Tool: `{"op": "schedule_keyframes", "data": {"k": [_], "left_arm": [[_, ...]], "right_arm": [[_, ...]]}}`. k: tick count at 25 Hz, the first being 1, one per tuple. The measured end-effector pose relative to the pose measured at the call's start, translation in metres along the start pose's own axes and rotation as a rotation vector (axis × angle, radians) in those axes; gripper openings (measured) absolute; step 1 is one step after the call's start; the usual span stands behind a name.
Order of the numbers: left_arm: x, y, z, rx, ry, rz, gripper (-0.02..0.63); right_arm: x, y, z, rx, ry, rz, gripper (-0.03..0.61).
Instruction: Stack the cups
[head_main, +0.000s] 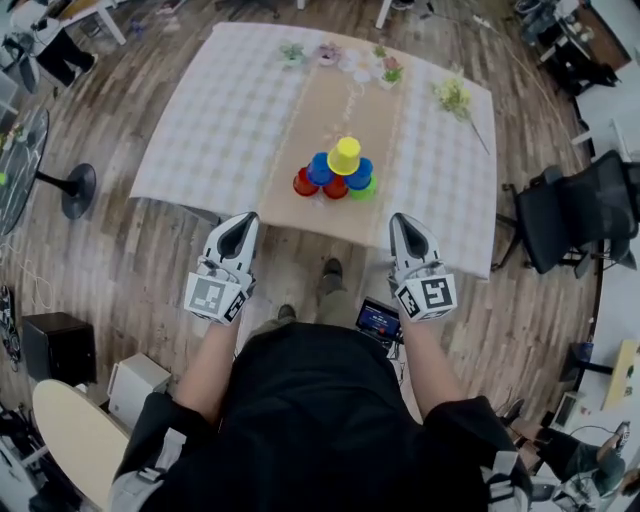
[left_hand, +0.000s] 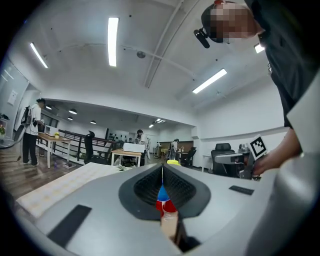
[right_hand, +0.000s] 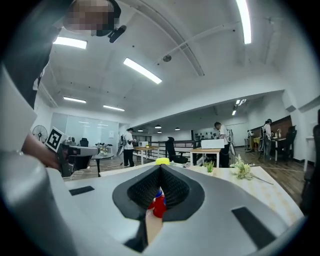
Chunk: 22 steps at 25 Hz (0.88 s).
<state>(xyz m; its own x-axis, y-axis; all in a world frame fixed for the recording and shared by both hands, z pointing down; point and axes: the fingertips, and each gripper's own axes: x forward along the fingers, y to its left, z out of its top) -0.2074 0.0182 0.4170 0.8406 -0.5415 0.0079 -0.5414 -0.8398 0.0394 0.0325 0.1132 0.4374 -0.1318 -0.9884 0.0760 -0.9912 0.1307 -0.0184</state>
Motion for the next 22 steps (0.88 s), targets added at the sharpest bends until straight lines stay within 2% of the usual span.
{"op": "schedule_keyframes", "data": {"k": [5,10,18,22], "left_arm": [[-0.038,-0.019,-0.013,-0.01,0.026,-0.028,0.006],[-0.062,-0.037,-0.016,-0.018,0.024,-0.036,0.006],[-0.067,-0.085,0.01,0.003,-0.013,-0.028,0.006],[-0.063,-0.12,0.012,-0.027,-0.021,-0.018,0.006]], "right_arm": [[-0.037,0.047,-0.017,0.006,0.039,-0.017,0.009],[-0.069,0.062,-0.011,0.019,0.024,-0.043,0.009],[-0.102,0.041,-0.006,0.035,-0.011,-0.015,0.009],[-0.132,0.021,0.007,0.023,-0.063,-0.003,0.009]]}}
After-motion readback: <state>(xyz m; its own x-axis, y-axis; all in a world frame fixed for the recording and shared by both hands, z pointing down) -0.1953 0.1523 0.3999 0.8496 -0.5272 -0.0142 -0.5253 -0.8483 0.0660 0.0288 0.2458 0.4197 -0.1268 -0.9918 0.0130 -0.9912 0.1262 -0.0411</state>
